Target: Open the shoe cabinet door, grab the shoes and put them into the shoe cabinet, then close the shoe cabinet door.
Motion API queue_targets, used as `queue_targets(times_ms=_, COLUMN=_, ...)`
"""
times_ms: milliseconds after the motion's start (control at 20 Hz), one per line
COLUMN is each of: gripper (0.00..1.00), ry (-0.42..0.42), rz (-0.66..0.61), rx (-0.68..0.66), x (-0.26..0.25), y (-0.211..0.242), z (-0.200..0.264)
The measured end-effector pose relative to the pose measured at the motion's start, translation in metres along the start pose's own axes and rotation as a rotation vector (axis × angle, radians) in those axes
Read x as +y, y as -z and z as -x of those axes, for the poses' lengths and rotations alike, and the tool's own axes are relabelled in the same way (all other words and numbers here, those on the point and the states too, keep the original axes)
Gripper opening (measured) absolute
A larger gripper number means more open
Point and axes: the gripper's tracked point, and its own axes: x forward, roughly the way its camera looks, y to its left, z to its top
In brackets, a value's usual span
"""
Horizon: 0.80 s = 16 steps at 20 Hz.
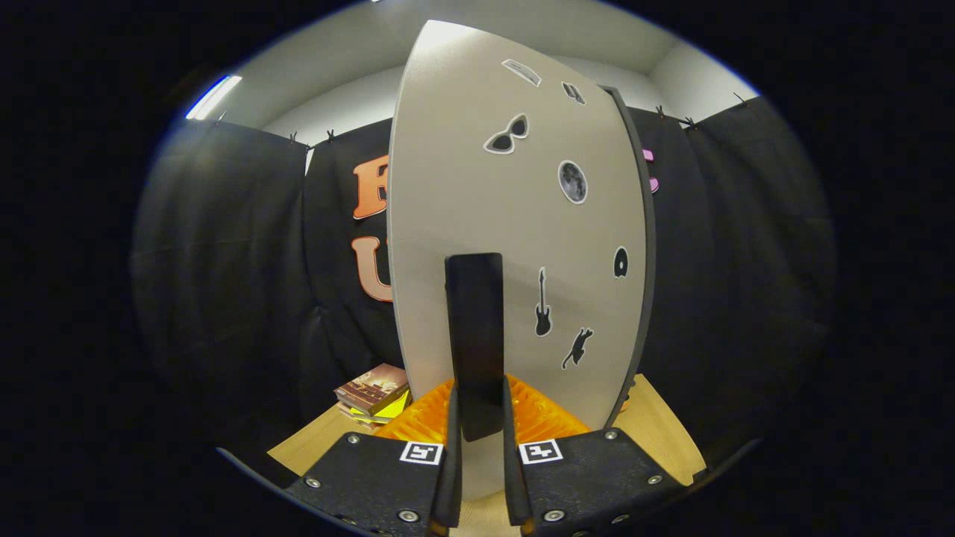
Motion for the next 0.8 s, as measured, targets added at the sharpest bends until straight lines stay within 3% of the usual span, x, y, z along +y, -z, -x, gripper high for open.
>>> queue_targets(times_ms=300, gripper=0.20, ry=0.062, rz=-0.011, rx=-0.007, x=-0.028, y=0.001, z=0.024)
queue_targets(times_ms=600, gripper=0.11, ry=0.211, rz=0.037, rx=-0.014, x=-0.066, y=0.002, z=0.038)
queue_targets(times_ms=800, gripper=0.10, ry=0.268, rz=0.041, rx=-0.011, x=-0.085, y=0.002, z=0.050)
